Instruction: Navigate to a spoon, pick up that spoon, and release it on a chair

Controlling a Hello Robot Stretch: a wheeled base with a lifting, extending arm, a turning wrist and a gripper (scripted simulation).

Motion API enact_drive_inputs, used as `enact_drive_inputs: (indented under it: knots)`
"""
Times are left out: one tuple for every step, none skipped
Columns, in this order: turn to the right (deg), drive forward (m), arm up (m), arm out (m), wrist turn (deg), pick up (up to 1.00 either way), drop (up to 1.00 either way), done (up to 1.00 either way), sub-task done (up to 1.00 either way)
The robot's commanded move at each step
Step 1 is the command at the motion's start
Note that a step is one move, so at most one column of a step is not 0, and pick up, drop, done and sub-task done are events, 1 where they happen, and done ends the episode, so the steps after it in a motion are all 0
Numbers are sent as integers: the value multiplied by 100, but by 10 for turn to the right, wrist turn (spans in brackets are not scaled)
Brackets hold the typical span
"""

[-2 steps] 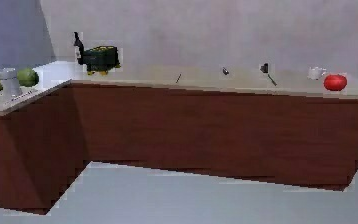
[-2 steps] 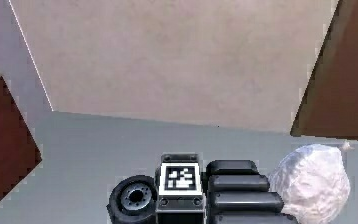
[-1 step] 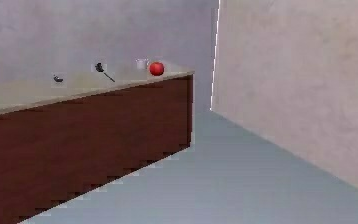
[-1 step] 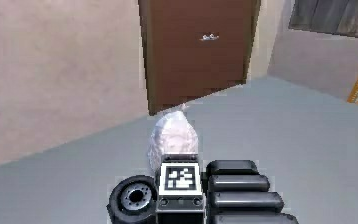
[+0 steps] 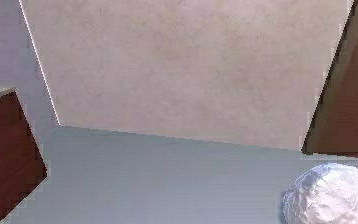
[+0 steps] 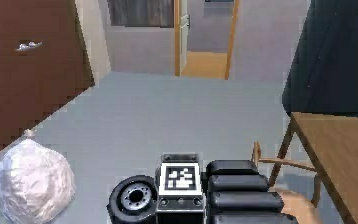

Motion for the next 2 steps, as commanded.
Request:
enact_drive_inputs:
  knots:
    - [90,0,0,0,0,0,0,0,0]
    - [-450,0,0,0,0,0,0,0,0]
